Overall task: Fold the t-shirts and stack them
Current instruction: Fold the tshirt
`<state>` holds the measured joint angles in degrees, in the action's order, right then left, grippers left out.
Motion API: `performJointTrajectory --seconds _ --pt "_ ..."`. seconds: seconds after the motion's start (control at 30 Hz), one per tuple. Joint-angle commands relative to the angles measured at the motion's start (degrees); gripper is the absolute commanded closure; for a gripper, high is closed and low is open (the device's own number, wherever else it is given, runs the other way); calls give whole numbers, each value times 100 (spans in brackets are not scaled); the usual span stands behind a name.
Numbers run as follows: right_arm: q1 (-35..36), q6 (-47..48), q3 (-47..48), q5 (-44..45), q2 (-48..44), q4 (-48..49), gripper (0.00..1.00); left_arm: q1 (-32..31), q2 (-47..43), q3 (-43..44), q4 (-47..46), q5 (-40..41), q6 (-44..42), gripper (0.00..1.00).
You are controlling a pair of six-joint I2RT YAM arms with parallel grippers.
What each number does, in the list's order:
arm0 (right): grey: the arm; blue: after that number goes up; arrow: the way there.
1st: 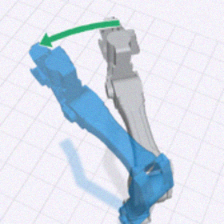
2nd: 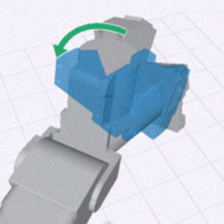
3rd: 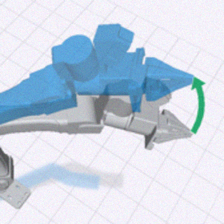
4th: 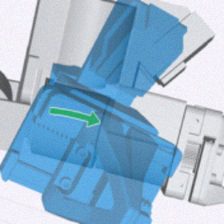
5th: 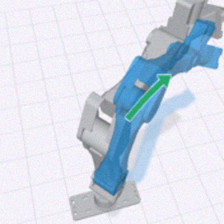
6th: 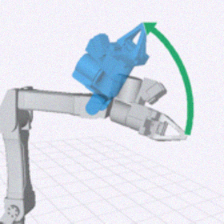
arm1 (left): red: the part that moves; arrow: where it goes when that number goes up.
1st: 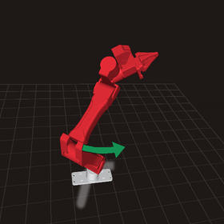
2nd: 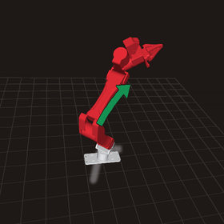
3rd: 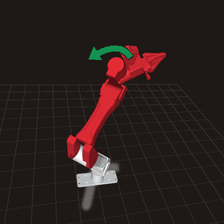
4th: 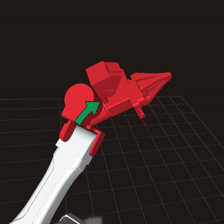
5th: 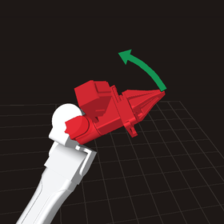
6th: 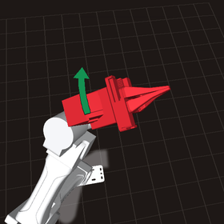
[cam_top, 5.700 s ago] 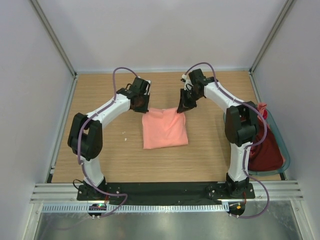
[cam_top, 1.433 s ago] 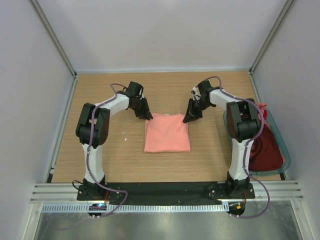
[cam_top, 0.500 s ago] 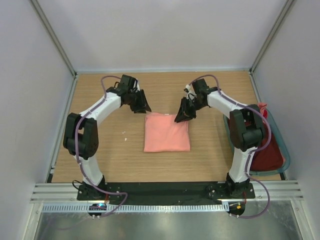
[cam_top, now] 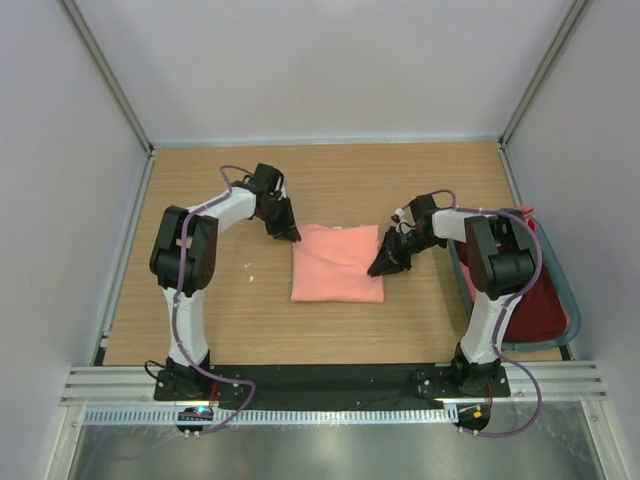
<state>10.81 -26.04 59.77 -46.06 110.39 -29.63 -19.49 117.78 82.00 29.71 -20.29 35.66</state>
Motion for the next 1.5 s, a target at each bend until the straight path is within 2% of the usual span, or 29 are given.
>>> performJointTrajectory --seconds 0.0,0.07,0.27,0.43,0.53,0.67,0.9,1.03,1.23,1.33,1.43,1.47 --pt "-70 327 236 282 -429 -278 79 33 -69 273 491 780 -647 79" --pt "-44 328 368 317 -579 -438 79 33 -184 308 658 852 -736 78" --pt "106 -67 913 247 -782 -290 79 -230 -1186 80 939 817 -631 65" --pt "97 -892 1178 19 -282 939 79 -819 -1792 -166 888 598 -105 61" --pt "97 -1621 1204 -86 183 1809 79 -1118 -2056 -771 108 272 343 63" --pt "-26 -1642 1318 -166 658 2312 79 -1198 -1996 -1501 -352 52 679 66" --pt "-483 -912 1897 -412 1501 2040 79 -1198 -1820 -2766 -765 342 600 68" --pt "-615 -701 2372 -518 1994 1821 77 -1224 -1767 -3171 -941 438 618 69" --pt "-641 -262 3040 -193 1821 767 76 -1224 -2047 -3076 -582 527 381 67" --pt "-668 160 3234 228 1478 29 68 -1224 -2364 -2769 -275 456 232 58" --pt "-729 634 3339 746 1012 -657 52 -1233 -2689 -2321 103 439 100 52" --pt "-755 844 3331 818 820 -919 50 -1224 -2768 -2189 192 430 73 50"
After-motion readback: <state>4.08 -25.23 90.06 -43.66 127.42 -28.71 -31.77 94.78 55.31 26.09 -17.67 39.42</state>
